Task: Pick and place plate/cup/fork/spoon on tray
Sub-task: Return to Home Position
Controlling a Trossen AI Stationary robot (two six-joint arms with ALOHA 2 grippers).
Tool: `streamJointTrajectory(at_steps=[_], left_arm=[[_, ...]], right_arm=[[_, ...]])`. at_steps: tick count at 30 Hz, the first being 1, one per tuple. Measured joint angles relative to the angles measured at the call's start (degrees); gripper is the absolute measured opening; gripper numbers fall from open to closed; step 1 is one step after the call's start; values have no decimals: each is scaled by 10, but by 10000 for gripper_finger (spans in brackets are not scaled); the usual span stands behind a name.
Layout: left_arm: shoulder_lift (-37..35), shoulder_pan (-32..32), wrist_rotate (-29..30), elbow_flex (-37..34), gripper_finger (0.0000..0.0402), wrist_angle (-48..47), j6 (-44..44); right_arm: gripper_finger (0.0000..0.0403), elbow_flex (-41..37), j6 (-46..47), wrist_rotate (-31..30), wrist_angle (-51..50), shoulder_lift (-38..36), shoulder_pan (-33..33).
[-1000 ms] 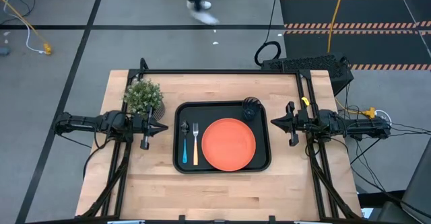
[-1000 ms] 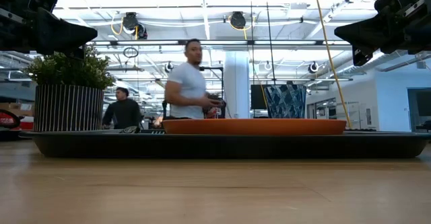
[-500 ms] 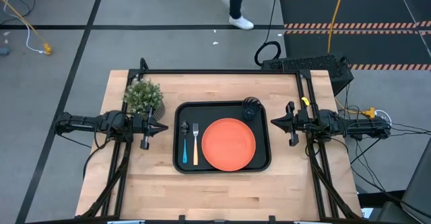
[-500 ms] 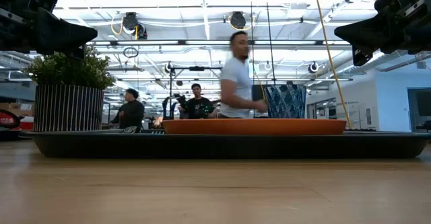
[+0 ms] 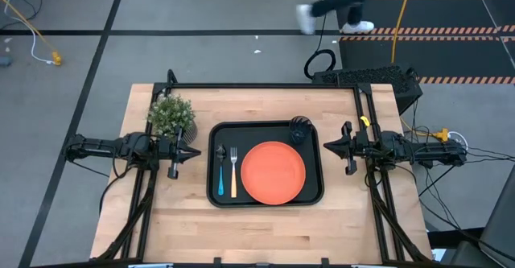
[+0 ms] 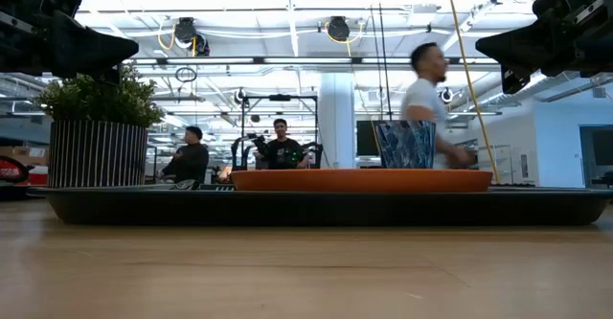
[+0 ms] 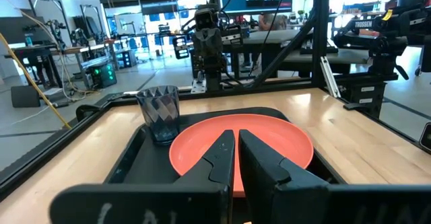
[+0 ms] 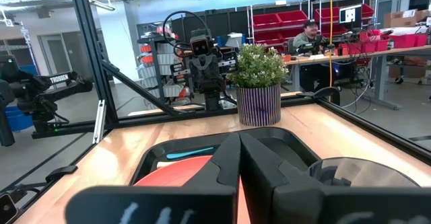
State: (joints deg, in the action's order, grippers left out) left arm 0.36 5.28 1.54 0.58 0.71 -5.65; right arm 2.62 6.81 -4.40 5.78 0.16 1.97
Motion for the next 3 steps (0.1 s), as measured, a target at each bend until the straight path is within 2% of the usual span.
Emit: streamJointTrajectory(at_steps=[3], left_arm=[[0, 0, 0, 0, 26, 0, 0]], right_arm=[[0, 0, 0, 0, 0, 0, 0]])
